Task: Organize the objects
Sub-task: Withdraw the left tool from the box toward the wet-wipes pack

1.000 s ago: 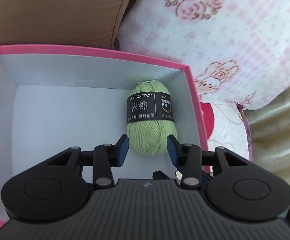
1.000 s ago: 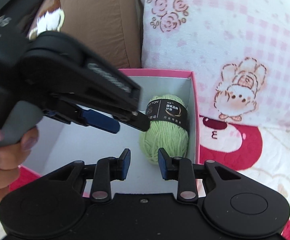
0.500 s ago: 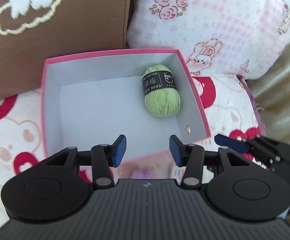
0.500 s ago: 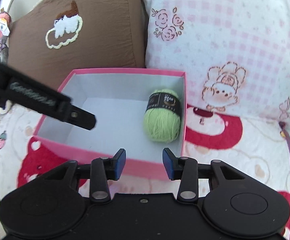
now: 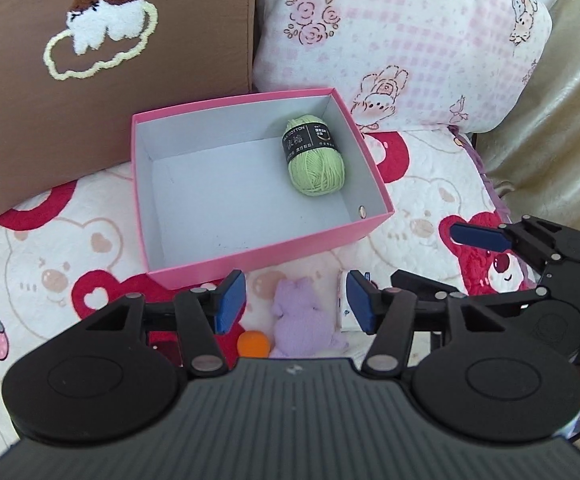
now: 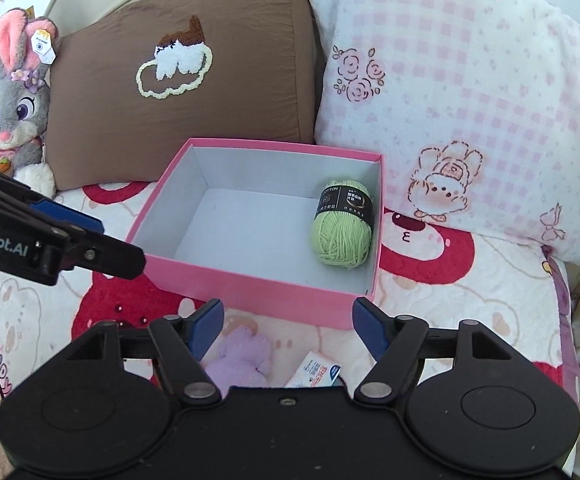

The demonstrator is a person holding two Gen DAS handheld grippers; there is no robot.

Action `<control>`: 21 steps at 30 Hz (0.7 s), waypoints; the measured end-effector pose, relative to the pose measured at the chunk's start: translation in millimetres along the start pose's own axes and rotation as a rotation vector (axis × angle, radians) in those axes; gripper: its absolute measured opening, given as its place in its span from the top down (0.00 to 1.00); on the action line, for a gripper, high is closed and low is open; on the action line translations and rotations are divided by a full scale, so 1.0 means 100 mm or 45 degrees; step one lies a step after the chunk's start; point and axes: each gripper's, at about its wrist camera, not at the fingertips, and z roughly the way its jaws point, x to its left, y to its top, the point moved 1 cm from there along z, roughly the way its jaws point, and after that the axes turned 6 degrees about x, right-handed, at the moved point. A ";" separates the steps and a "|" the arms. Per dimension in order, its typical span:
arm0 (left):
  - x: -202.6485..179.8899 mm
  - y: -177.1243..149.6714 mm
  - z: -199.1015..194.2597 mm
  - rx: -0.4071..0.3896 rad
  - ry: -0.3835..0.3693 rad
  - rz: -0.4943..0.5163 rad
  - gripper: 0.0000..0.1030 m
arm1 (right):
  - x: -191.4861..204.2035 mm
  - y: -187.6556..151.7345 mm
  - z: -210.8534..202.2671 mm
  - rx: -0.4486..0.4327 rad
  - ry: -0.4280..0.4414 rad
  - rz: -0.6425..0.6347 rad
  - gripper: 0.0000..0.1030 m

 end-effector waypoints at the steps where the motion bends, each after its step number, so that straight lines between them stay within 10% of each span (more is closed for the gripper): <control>1: 0.00 -0.04 -0.04 -0.005 0.009 0.011 0.45 | 0.01 -0.02 -0.03 0.009 0.011 0.022 0.21; 21: 0.05 -0.66 -0.49 0.036 -0.007 0.113 0.18 | 0.31 -0.37 -0.60 -0.027 0.028 -0.031 0.08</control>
